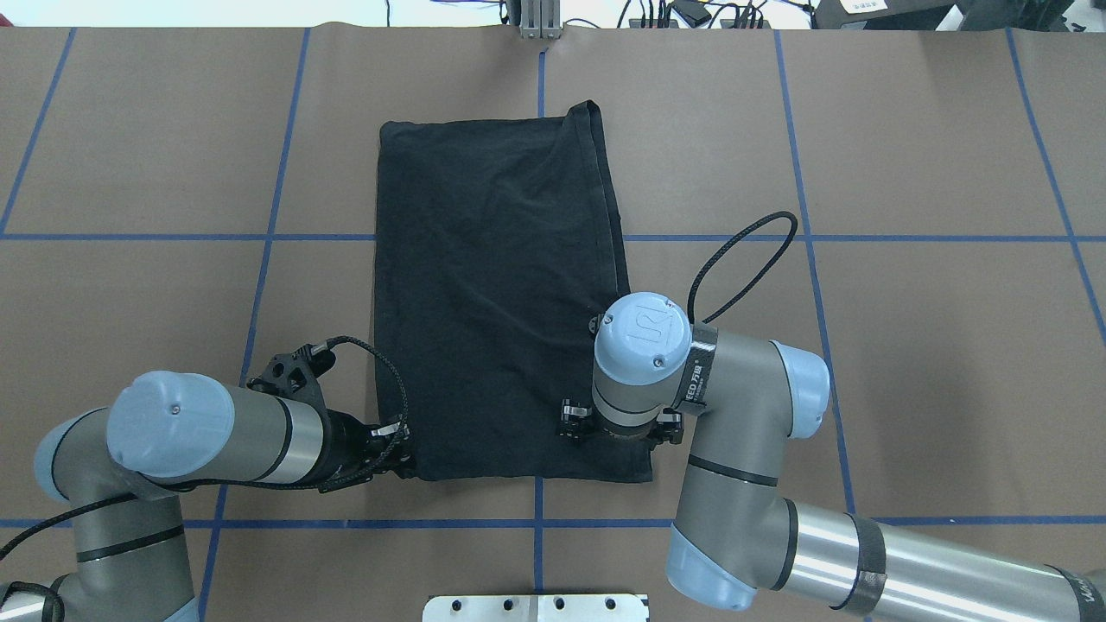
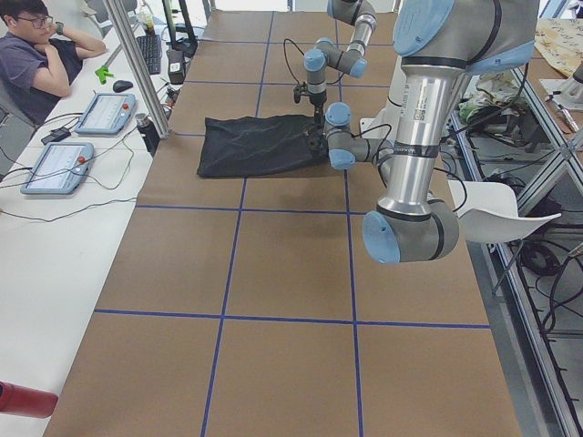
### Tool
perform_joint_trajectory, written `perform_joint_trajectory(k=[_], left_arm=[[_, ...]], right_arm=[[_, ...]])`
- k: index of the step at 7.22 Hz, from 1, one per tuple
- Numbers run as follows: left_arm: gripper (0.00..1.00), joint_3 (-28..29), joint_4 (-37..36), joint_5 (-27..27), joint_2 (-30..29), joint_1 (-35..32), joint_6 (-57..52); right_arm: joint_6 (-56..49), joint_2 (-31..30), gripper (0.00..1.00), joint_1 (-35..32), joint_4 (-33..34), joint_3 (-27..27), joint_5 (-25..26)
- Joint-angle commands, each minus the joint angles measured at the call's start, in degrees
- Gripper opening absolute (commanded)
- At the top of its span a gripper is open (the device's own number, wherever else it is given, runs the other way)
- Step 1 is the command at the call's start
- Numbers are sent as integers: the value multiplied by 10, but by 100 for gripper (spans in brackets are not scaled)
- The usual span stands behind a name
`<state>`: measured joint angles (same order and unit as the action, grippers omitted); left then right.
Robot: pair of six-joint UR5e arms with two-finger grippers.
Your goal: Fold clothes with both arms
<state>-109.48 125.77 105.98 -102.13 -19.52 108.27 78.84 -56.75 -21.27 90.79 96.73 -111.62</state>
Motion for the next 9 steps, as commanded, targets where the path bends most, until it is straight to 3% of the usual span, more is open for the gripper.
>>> perform_joint_trajectory(k=[1,2,4,7,8,9], left_arm=[[0,0,0,-1,0,0,1],[0,0,1,-1,0,0,4],[0,0,1,-1,0,0,4],[0,-1,1,-2,0,0,4],[0,-1,0,-2,0,0,4],[0,-1,0,-2,0,0,4]], right_arm=[[0,1,98,1,-1,-1,0],[0,1,93,2,-1,-1,0],[1,1,62,3,-2,-2,1],[0,0,57,2,-2,-3,0],[0,1,50,3,-3,-3,0],[0,2,35,3,-2,-3,0]])
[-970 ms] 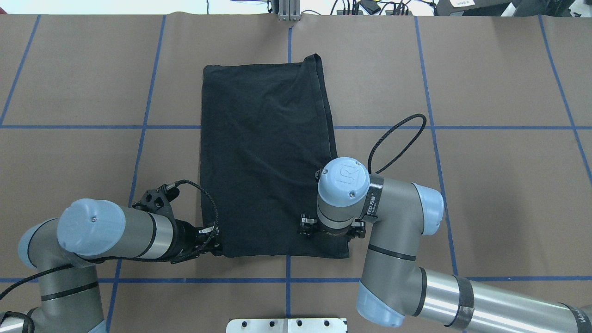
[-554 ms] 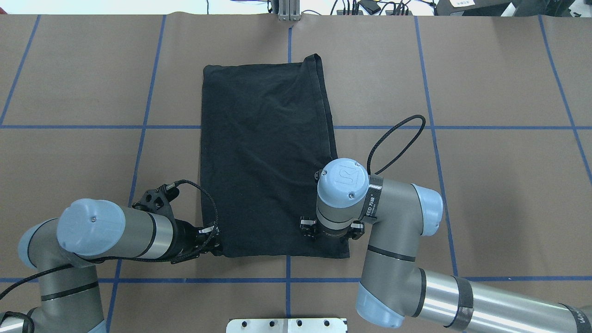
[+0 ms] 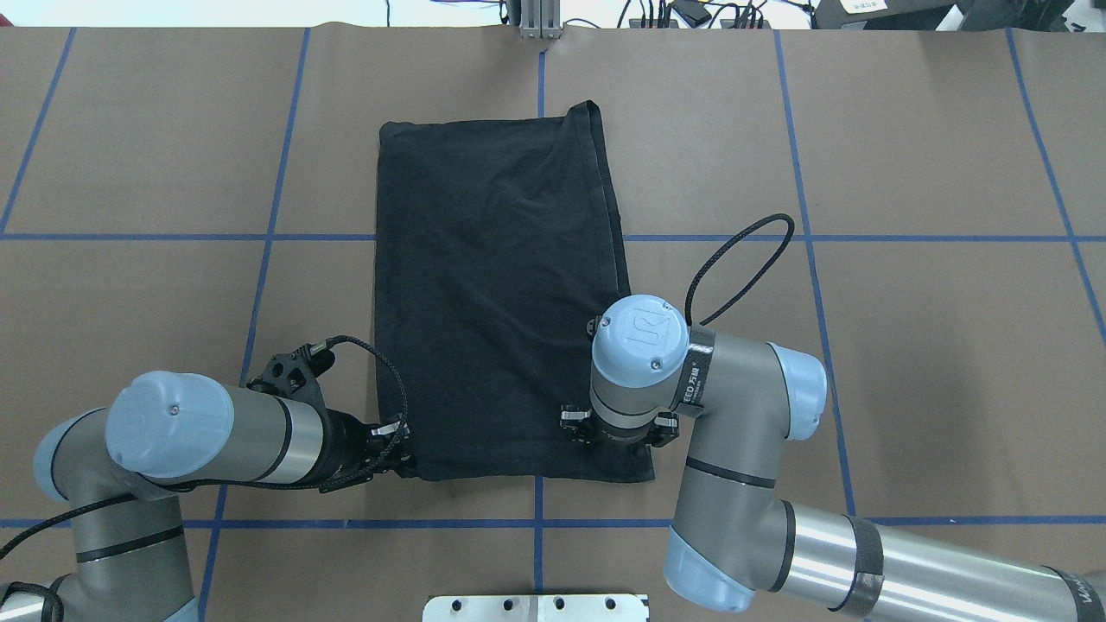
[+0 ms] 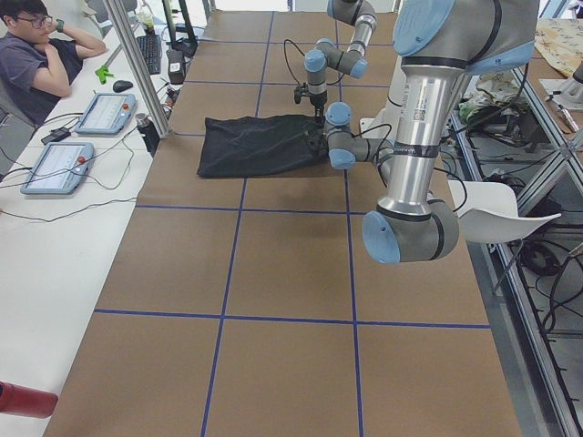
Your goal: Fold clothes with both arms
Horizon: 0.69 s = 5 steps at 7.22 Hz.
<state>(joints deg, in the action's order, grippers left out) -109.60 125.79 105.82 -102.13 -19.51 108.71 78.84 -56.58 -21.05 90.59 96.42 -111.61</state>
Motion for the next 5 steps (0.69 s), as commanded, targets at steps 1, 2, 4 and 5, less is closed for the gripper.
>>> perform_joint_trajectory(k=[1,2,4,5], left_arm=[[0,0,0,0,0,0,0],[0,1,0,0,0,0,-1],[0,1,0,0,0,0,0],[0,2,0,0,0,0,0]], right_arm=[[0,2,16,0,-1,1,2],[1,3,0,-4,-1,3,3],[3,5,0,-9,0,7,-1],[3,5,0,-14,1,10,-6]])
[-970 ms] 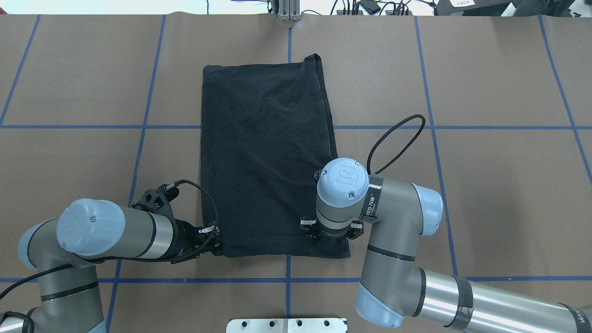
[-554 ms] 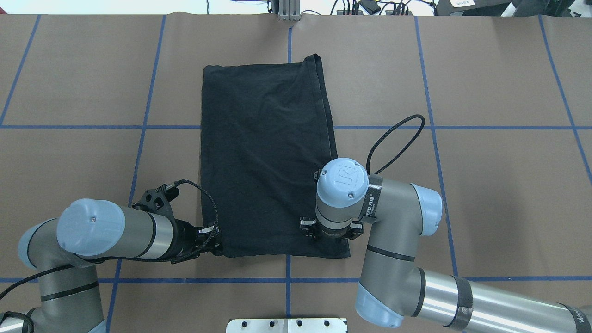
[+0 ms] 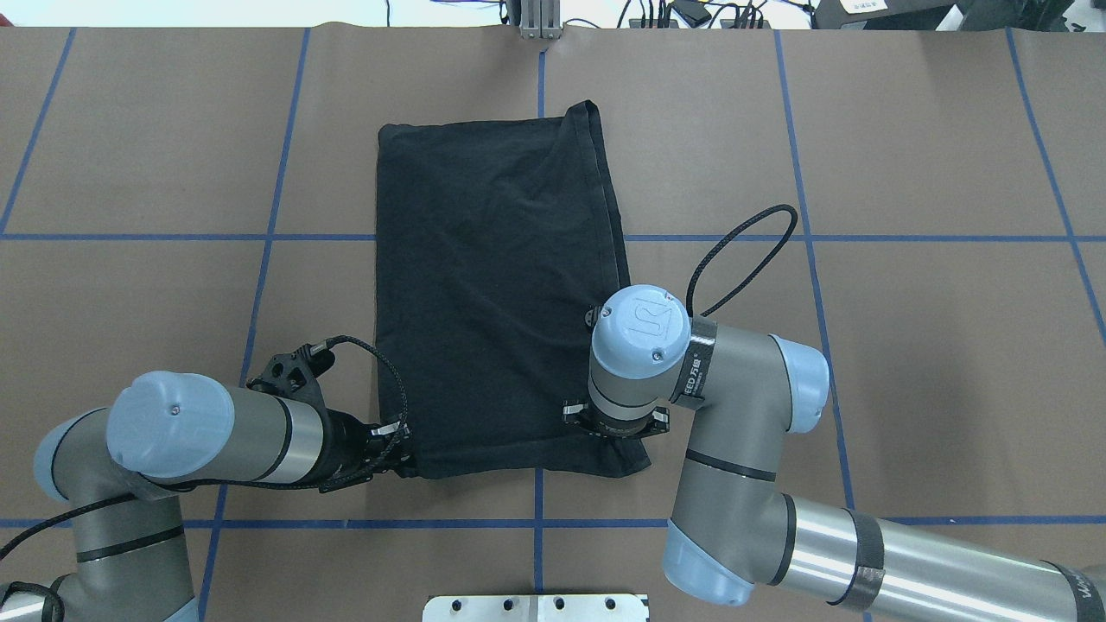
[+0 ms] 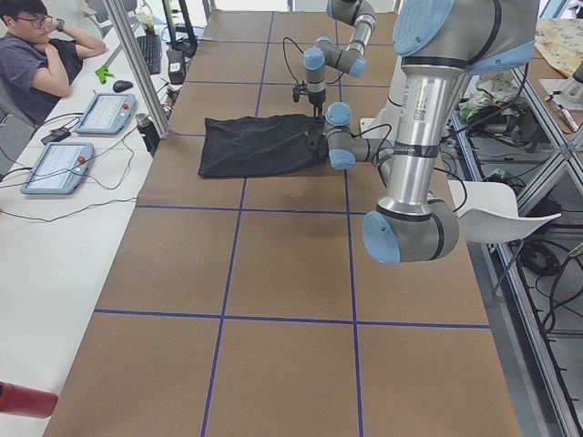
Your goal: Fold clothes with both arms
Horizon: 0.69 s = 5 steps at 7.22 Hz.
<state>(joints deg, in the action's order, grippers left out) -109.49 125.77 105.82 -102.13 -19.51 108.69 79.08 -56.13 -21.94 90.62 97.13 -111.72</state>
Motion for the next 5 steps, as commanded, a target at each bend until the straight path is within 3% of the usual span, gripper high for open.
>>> perform_joint_trajectory(k=[1,5], left_arm=[[0,1,0,0,1,-1,-1],[0,1,0,0,1,0,-1]], right_arm=[[0,1,0,-13,3,7,-20],[2,-1,0,-6,4,1,-17]])
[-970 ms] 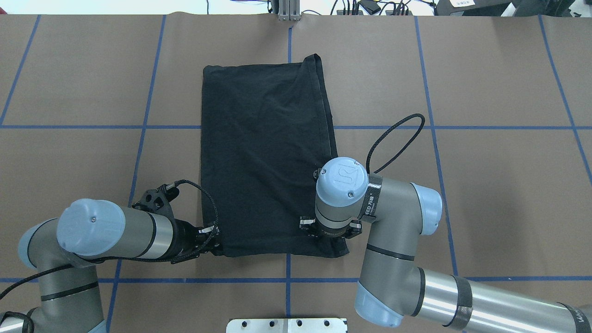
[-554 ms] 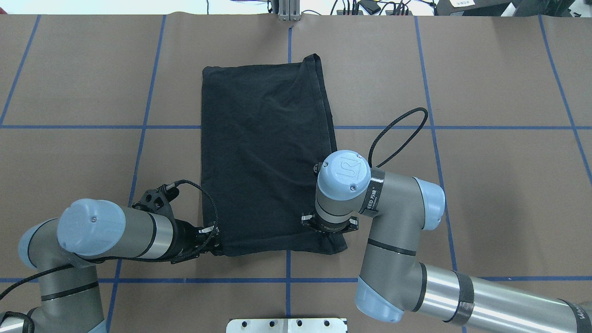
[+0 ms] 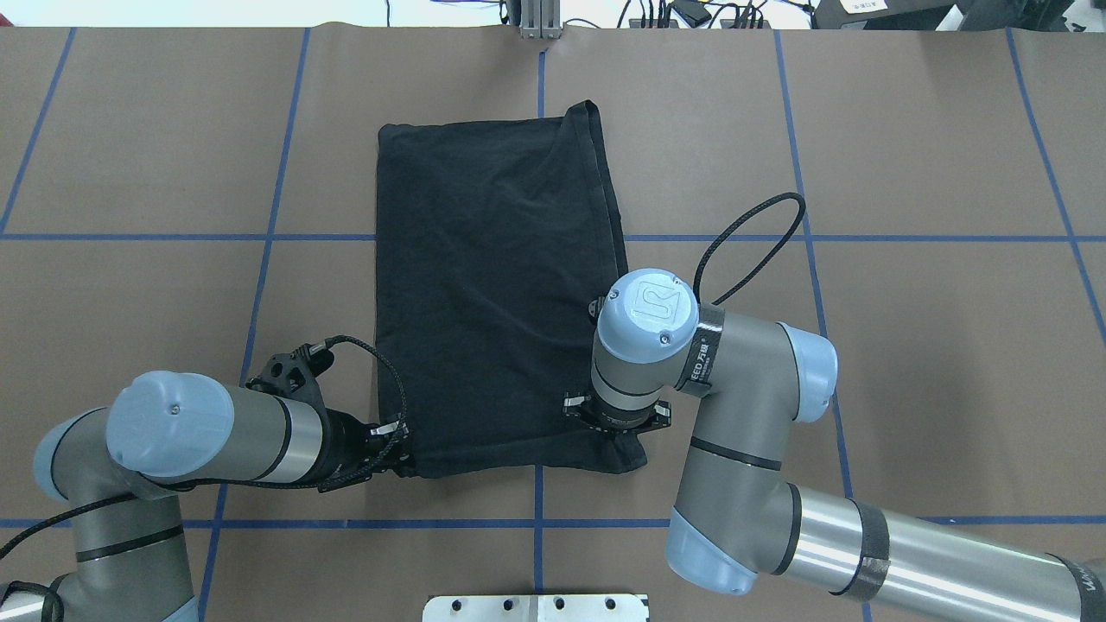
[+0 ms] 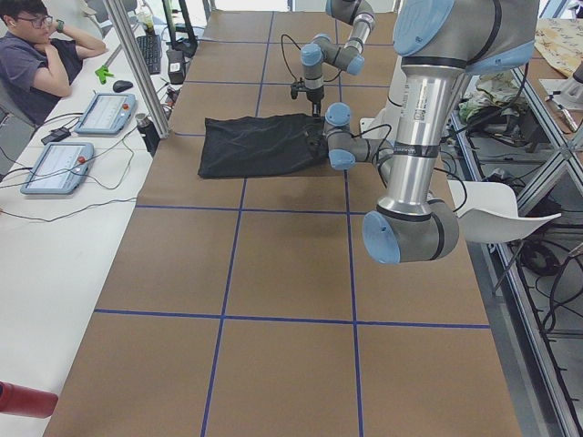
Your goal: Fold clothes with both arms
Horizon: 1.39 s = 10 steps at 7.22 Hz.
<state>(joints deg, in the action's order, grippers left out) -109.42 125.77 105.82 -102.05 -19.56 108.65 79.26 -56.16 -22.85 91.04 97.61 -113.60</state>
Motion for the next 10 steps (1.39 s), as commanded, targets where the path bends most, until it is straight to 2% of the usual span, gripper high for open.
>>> perform_joint_trajectory(k=[1,3,4,8,10], left_arm=[[0,0,0,0,-1,1,0],[0,-1,0,1,-1,0,0],[0,-1,0,0,-1,0,0],[0,-2,0,0,0,0,0],[0,-3,0,0,-1,0,1]], right_arm=[[1,0,2,3,0,-4,1],[0,0,67,3,-1,-3,0],[-2,0,73,3,-1,-3,1],[-1,0,73,3,0,-8,3],[3,1,69,5,-1,-11,3]])
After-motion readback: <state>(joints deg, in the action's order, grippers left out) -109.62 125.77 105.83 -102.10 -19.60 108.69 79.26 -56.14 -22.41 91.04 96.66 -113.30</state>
